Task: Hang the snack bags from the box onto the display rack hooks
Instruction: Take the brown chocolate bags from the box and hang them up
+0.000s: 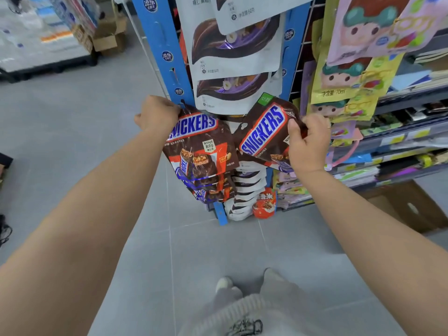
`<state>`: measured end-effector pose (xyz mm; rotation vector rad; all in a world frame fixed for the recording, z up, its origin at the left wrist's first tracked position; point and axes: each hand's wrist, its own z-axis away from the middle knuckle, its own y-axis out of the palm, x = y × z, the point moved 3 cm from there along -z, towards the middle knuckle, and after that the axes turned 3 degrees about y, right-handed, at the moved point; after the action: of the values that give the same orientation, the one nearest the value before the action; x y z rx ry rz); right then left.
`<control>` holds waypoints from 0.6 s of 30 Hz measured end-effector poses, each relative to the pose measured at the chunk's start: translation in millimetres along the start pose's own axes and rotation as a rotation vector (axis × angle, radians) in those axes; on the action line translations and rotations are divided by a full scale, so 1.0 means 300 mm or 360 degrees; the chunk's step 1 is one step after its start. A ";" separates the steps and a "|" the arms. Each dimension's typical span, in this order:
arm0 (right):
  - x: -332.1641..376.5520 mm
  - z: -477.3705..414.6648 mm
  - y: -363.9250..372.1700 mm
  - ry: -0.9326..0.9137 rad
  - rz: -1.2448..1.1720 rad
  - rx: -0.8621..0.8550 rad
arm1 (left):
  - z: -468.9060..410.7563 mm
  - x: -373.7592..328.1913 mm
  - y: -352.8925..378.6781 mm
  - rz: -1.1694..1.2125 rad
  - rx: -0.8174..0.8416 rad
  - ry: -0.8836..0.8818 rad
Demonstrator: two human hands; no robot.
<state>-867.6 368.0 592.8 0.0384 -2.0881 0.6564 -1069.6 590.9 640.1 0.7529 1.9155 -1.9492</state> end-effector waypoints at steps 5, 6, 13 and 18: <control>-0.004 -0.014 -0.040 -0.0022 -0.0033 -0.0076 | 0.022 0.018 0.025 -0.0001 -0.0063 0.0054; -0.003 -0.017 -0.050 -0.0032 -0.0049 -0.0094 | 0.027 0.018 0.026 -0.0009 -0.0092 0.0069; -0.019 -0.009 -0.087 -0.0038 -0.0036 -0.0063 | 0.031 0.037 0.039 -0.0177 -0.0040 0.0157; 0.050 -0.006 -0.093 -0.0127 -0.0074 -0.0068 | 0.020 0.044 0.042 -0.0291 -0.0012 0.0206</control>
<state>-867.2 348.3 617.6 0.0897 -2.1711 0.5905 -1074.3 586.0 622.0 0.7417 2.1345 -2.0427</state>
